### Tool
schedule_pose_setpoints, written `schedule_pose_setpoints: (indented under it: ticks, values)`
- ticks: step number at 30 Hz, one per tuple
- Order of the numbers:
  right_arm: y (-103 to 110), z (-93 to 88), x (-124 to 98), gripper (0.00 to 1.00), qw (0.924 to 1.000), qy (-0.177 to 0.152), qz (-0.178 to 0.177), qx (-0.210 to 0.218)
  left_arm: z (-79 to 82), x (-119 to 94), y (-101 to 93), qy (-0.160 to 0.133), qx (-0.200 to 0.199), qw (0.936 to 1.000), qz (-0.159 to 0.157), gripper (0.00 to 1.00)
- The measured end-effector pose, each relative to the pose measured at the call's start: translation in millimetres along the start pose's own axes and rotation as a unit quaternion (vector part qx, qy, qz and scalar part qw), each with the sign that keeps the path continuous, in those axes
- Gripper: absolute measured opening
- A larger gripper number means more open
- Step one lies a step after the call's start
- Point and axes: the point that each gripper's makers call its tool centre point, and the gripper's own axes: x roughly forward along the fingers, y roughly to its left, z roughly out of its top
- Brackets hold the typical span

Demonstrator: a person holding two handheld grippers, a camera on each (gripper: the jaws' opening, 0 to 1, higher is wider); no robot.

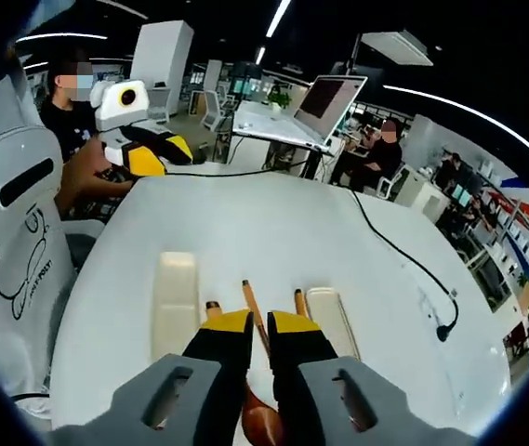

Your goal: Arrange the utensils inside the cutlery case until each visible utensil rests in its matching compartment.

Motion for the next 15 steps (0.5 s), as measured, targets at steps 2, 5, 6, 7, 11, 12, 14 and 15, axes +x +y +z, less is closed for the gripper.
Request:
schedule_pose_setpoints:
  ticks: [2, 5, 6, 7, 11, 12, 14, 15]
  values:
    - [0, -3.2, 7, 0.07, 0.9999, 0.011, 0.006, -0.001, -1.5, -1, 0.1, 0.002, -0.005, 1.0, 0.002, 0.21]
    - [-2, -6.4, 14, 0.08, 0.9996, 0.025, 0.009, -0.003, -1.7, -2, -1.9, 0.003, -0.001, 1.0, 0.001, 0.21]
    - [-1, -7.0, 15, 0.08, 0.9995, 0.028, 0.011, -0.004, -1.7, -2, -2.5, 0.003, 0.0, 1.0, 0.0, 0.21]
    - [-1, -7.8, 18, 0.08, 0.9993, 0.033, 0.014, -0.007, -1.7, -2, -2.7, 0.003, 0.002, 1.0, -0.001, 0.21]
    - [3, -15.0, 25, 0.08, 0.9984, 0.049, 0.024, -0.011, -4.7, -3, -0.6, 0.004, 0.001, 1.0, 0.0, 0.21]
    - [4, -16.4, 27, 0.09, 0.9982, 0.053, 0.025, -0.011, -5.9, -3, -0.1, 0.004, -0.002, 1.0, 0.0, 0.21]
    - [5, -18.3, 30, 0.1, 0.9978, 0.059, 0.027, -0.013, -7.7, -3, 0.3, 0.004, -0.005, 1.0, -0.001, 0.21]
    - [5, -18.8, 32, 0.1, 0.9976, 0.062, 0.027, -0.013, -8.2, -3, 0.3, 0.004, -0.006, 1.0, -0.001, 0.21]
